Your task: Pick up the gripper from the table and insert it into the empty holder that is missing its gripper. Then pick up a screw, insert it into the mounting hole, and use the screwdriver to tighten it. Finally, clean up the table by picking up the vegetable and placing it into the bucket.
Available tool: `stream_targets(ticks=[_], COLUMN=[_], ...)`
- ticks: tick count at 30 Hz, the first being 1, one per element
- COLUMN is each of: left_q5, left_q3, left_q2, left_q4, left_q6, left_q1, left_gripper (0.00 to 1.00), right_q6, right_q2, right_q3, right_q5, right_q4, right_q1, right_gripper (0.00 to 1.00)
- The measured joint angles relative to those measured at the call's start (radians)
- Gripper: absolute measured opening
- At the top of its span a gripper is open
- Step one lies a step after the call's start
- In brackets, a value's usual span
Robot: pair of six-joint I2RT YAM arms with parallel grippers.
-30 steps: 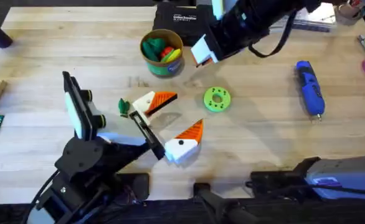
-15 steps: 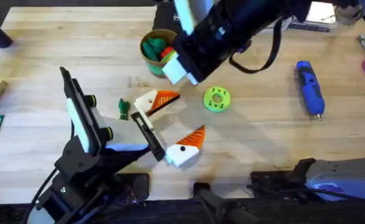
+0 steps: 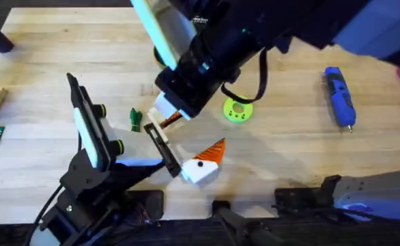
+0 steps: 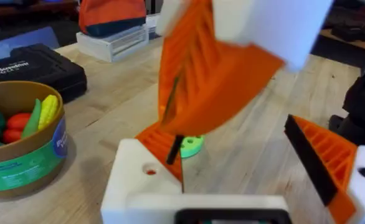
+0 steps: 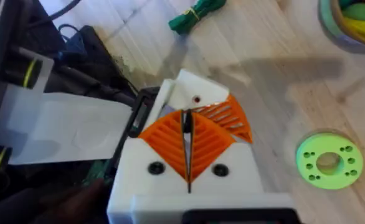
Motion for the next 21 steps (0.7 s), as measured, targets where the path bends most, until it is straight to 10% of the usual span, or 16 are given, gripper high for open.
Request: stream_targets(ticks=[21], left_q5=[0.011], left_q3=[0.000], left_q2=[0.000], left_q4=[0.001], left_q6=[0.000], left_q1=[0.000], left_gripper=[0.990], right_q6=[0.000], right_q2=[0.016], right_q3=[0.000], right_q5=[0.028], right_q4=[0.020], right_q1=[0.005], right_gripper=[0.007])
